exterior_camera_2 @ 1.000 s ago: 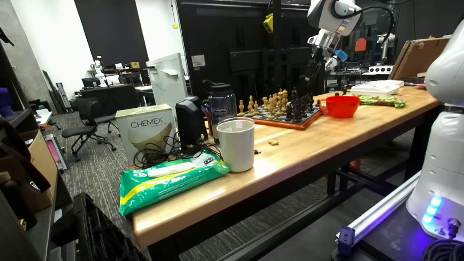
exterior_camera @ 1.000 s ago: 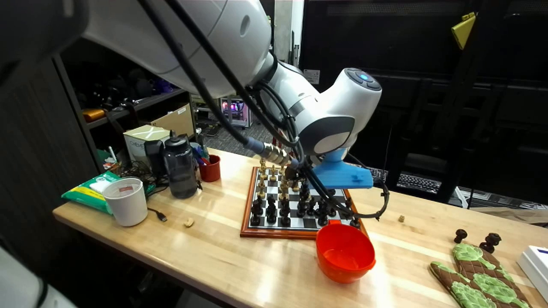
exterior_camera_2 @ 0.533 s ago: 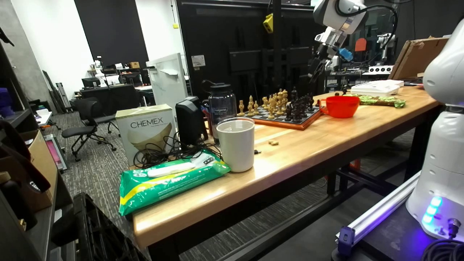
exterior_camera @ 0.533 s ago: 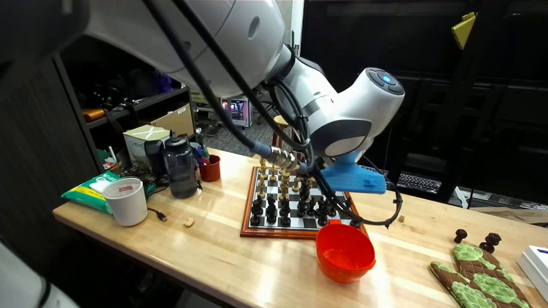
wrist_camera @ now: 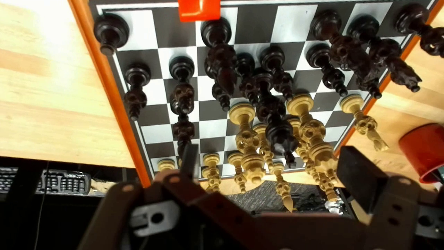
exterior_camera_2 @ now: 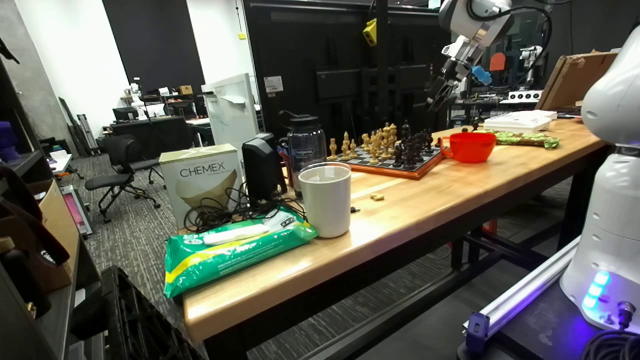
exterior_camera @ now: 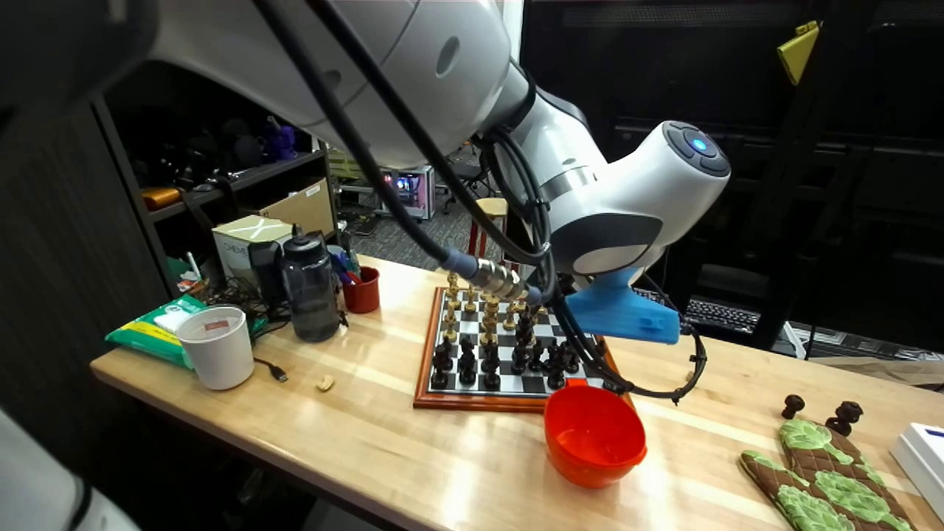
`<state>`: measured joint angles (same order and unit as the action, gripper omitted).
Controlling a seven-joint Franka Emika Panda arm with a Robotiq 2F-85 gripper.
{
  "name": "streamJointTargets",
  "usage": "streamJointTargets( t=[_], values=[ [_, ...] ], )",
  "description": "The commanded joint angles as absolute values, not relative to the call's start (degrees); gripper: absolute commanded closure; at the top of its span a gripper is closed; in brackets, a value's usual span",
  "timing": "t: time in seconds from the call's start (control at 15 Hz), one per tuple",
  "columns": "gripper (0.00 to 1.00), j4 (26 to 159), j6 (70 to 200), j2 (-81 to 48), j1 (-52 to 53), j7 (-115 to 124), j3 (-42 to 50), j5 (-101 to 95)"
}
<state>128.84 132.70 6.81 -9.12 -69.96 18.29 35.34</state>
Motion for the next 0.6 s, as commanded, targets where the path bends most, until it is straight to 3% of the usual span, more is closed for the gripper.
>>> streamJointTargets(
  t=[0.0,0.53],
  values=[
    [0.00,128.21,129.24,7.71,-9.74,-72.85,18.28,38.88],
    [0.00,128.18,130.16,6.84,-9.96,-71.18,17.56,37.70]
  ],
)
